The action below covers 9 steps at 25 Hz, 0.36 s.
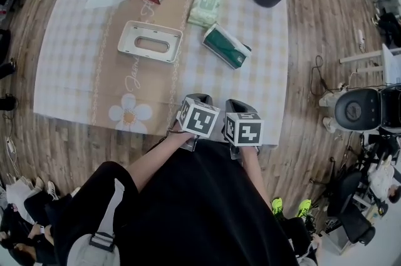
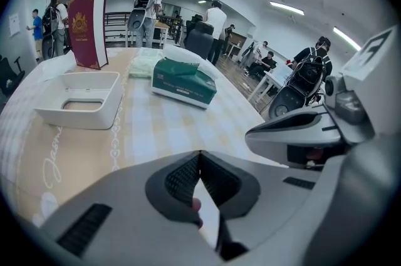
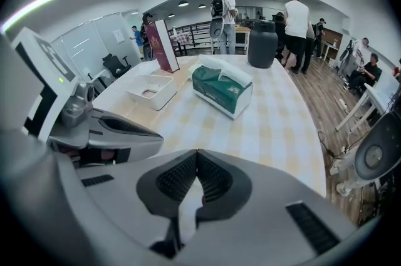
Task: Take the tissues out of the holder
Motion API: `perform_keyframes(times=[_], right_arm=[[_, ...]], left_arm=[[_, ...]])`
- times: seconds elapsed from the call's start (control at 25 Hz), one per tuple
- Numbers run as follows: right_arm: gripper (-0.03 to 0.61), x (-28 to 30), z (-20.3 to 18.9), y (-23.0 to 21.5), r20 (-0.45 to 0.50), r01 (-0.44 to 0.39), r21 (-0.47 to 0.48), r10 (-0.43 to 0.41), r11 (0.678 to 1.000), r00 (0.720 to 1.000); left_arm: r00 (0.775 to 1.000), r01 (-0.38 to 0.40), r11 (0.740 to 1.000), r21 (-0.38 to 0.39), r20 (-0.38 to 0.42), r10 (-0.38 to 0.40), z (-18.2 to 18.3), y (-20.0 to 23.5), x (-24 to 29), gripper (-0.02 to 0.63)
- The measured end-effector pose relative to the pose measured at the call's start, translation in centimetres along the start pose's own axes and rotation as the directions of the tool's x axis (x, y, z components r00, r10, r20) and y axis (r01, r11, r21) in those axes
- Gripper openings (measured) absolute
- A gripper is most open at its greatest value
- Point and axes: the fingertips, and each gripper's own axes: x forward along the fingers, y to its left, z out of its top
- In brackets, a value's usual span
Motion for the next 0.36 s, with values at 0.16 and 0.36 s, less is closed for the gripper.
perform_keyframes(times=[0.16, 0.36], right_arm=[[0.014, -0.2, 0.6, 1.4, 0.005, -0.1, 0.074, 0.1, 0.992, 0.995], [0.014, 0.2, 0.5, 1.1, -0.019, -0.048, 0.033, 0.049, 0.998, 0.999]], left_arm=[[1.0, -0.013, 1.0, -0.013, 0.013, 0.013, 0.1, 0.6, -0.4, 0.006], [1.0, -0.02, 0.999, -0.046, 0.019, 0.021, -0.3, 1.4, -0.6, 0.006]])
